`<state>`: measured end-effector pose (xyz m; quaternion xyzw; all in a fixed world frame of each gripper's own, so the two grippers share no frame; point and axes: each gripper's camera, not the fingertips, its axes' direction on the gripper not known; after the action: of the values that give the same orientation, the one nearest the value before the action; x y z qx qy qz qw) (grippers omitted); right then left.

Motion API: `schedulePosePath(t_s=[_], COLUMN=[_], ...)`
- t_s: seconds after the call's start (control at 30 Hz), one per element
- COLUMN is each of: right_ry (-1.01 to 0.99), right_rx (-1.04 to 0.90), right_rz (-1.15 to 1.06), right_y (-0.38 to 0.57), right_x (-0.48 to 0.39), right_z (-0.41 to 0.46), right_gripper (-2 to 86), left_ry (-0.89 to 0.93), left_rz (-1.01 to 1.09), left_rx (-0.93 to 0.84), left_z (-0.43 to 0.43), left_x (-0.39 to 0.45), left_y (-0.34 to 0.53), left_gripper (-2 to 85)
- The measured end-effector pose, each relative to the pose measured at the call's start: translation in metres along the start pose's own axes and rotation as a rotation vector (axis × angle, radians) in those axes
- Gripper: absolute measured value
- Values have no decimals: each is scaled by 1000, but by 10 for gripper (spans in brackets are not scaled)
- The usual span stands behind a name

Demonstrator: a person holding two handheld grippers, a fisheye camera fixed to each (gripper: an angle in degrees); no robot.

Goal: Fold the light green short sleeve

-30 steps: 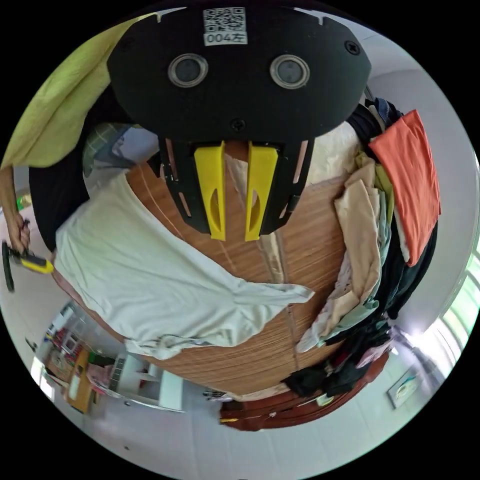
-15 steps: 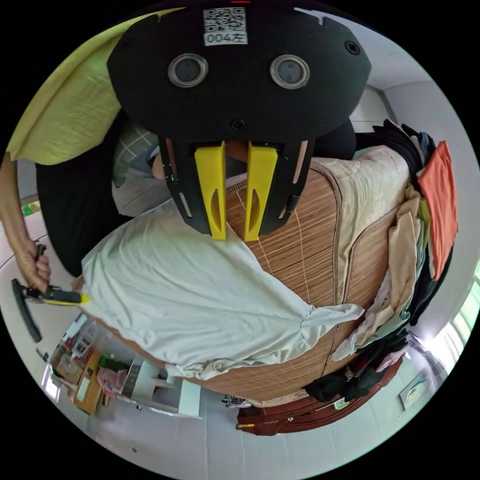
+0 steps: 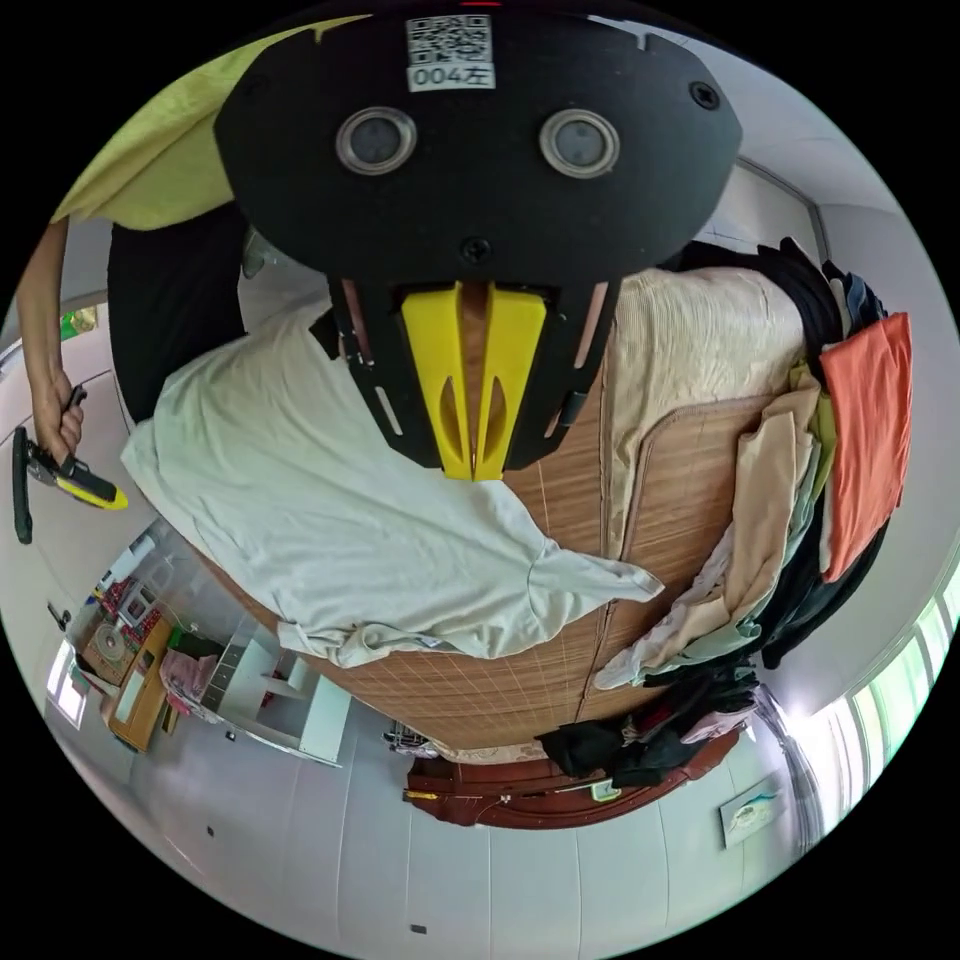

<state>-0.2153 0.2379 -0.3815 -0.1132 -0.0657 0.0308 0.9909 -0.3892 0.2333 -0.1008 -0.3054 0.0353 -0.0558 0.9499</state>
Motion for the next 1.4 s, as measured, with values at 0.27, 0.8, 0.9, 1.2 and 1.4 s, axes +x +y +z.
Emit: schedulePosePath(t_s=[0.27, 0.8, 0.9, 1.2, 1.4], right_ry=[-28, -143, -140, -133, -167], right_rx=[-79, -70, -87, -116, -164], right_rz=[-139, -176, -159, -158, -160], right_y=[-107, -319, -344, -441, -513], right_x=[-34, -37, -38, -47, -43], right_z=[71, 184, 205, 249, 282], right_gripper=[35, -6, -7, -7, -7], left_ry=[-190, -272, -286, -593, -433], left_rz=[-19, -28, 3, 115, -22], left_rx=[-25, -113, -100, -149, -68], left_z=[91, 203, 211, 271, 258], left_x=[4, -9, -11, -42, -88], left_y=[-99, -149, -158, -224, -228], left_gripper=[6, 6, 7, 7, 8])
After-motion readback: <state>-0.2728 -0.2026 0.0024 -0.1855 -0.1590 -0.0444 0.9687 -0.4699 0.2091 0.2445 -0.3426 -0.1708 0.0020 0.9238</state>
